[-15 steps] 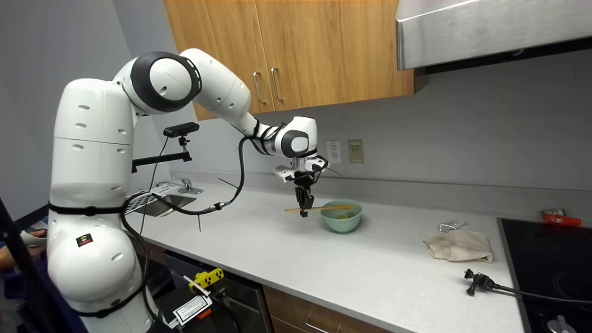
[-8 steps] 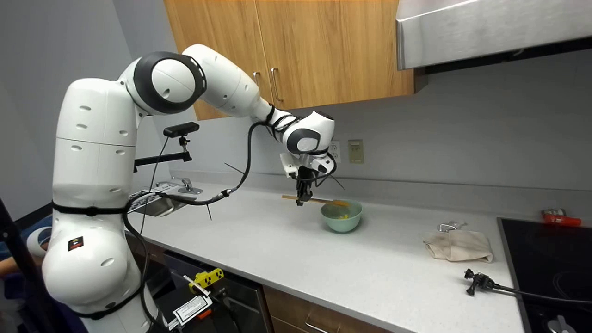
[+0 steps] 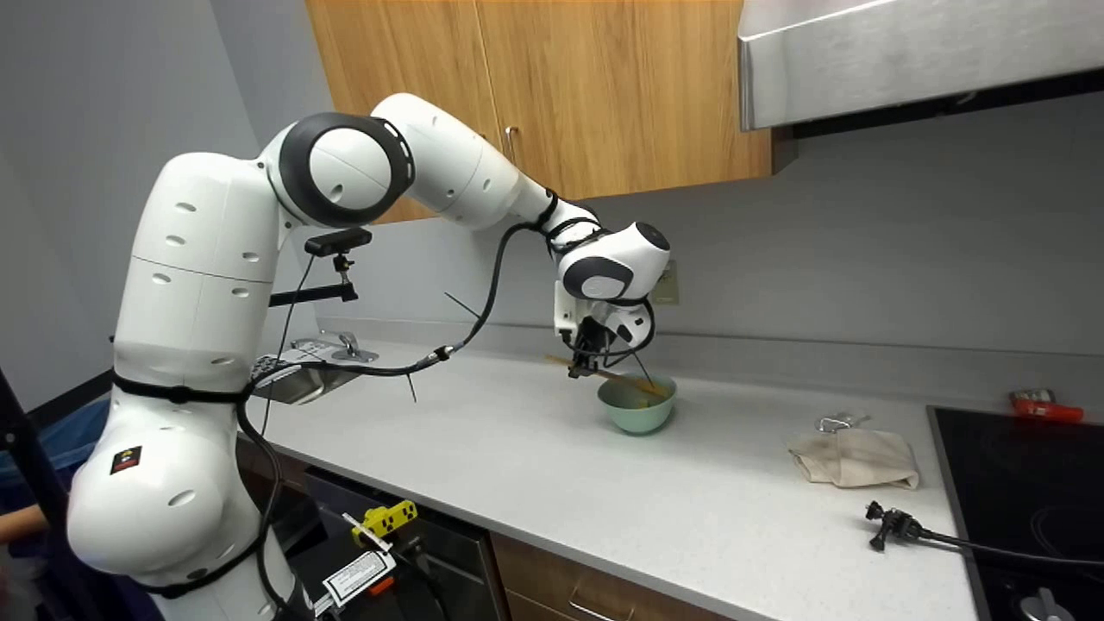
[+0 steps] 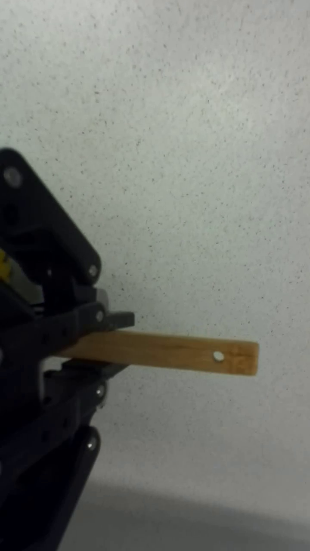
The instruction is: Stir the contents in the green bow using the spatula
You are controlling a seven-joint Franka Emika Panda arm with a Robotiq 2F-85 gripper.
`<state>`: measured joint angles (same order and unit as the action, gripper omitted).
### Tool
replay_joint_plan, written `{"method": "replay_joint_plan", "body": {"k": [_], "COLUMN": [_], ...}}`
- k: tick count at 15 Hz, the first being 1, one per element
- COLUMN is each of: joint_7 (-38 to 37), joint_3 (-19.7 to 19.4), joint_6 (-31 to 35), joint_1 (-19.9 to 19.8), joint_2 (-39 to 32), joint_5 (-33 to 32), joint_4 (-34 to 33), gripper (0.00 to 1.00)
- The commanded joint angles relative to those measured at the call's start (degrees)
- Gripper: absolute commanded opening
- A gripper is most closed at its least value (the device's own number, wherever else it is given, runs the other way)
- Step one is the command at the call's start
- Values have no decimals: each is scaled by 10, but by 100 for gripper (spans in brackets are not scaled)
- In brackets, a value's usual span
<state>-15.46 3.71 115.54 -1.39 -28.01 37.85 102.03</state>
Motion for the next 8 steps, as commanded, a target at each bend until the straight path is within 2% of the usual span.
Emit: {"method": "replay_joint_plan", "body": {"k": [1,8], "joint_7": [6,-5], "joint_3": [1,3], "joint_6": [-30,-84], "joint_1": [-11,-12], "joint_2": [-40,-39], "joint_5": [35,58], "joint_4": [-40,-50], "gripper": [4,4]}}
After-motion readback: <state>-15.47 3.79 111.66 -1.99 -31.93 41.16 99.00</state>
